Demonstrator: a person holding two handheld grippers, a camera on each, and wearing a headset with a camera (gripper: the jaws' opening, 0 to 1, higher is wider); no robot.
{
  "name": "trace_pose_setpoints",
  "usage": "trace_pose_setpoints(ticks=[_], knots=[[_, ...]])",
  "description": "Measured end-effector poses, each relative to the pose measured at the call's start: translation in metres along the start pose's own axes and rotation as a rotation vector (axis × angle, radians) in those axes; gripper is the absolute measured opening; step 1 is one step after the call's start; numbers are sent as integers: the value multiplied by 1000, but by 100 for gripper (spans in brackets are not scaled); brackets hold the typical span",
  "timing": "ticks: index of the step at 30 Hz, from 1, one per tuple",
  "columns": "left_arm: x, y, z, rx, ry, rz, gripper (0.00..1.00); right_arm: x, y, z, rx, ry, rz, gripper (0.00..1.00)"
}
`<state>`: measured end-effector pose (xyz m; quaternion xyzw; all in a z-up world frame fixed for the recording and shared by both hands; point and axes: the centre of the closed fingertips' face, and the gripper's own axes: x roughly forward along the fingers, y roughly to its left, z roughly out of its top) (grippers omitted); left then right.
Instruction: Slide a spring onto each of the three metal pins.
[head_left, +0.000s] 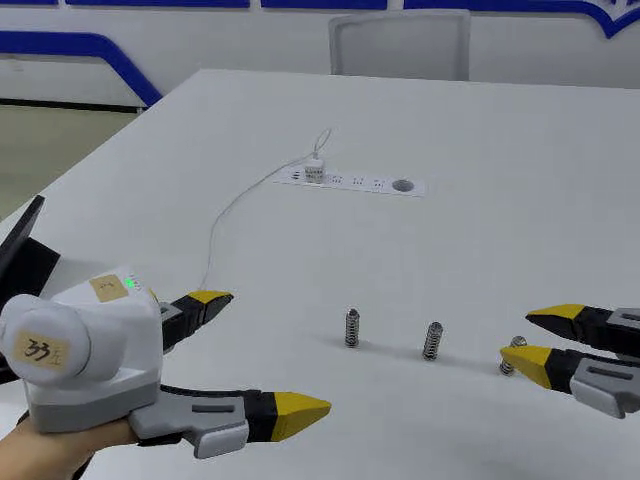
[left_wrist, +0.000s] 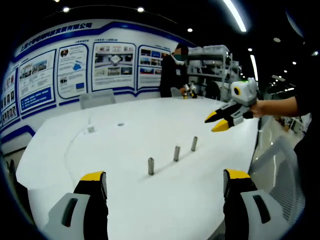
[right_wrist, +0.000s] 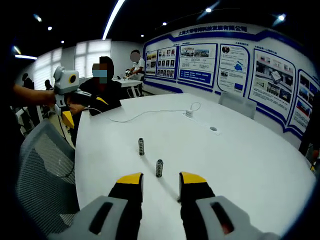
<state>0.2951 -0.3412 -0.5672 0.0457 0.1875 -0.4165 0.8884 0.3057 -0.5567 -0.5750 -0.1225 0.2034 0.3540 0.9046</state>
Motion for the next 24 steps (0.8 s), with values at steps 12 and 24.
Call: trace_pose_setpoints(ticks=[12,24], knots=[[7,-10,-2,7,-4,-21,100,-44,-13,-8,52,-73,-90,32],[10,-8,-3,22,1,-17,99,-59,-24,-7,77,-96,-147,31]])
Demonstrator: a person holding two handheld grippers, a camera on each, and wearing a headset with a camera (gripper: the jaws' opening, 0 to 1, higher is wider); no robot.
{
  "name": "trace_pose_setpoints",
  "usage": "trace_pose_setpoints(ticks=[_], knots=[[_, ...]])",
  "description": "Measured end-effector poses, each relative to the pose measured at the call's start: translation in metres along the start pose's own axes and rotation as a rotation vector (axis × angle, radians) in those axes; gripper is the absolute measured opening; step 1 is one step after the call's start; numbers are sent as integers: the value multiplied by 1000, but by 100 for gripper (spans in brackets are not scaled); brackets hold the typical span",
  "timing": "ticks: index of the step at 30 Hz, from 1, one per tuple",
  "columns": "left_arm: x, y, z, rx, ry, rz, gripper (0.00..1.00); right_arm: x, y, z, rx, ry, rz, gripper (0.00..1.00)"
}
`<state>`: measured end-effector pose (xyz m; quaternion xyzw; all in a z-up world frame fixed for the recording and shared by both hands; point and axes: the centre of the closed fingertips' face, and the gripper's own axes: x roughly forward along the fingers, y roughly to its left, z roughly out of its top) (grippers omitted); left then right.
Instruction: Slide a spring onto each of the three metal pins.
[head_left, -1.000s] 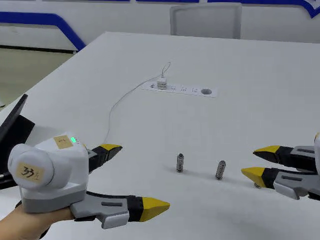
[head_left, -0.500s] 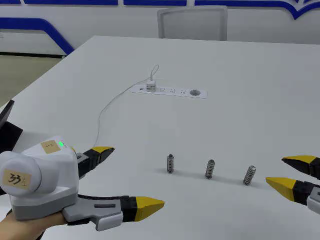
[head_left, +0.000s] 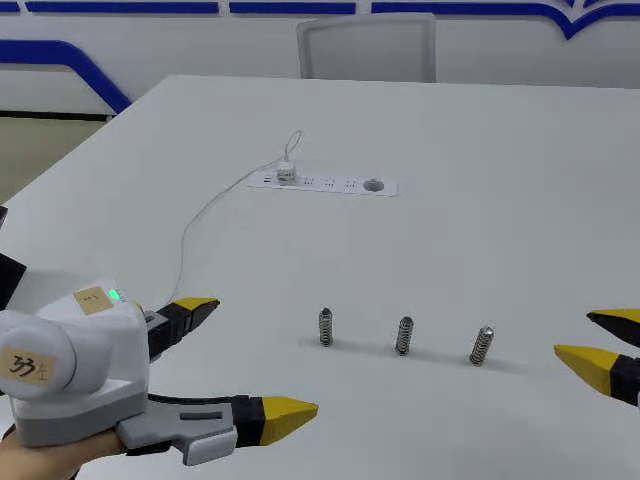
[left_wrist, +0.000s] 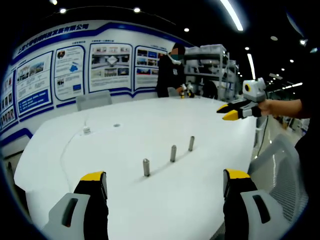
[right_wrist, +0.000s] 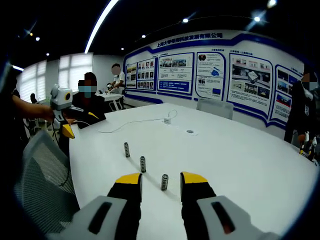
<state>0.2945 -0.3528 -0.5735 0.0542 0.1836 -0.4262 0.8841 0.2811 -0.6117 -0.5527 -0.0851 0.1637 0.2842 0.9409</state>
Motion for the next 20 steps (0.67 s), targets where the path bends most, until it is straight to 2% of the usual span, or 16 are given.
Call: trace_pose_setpoints(ticks=[12,16,20], knots=[[-6,5,-1,-3,1,18,98,-6,-3,-4,20,5,-22,35],[-7,6,-2,3,11,22,99,-7,-3,-7,22,17,-34,42],[-8,6,1,-4,0,22,100,-7,-3,-11,29,32,-41,52]])
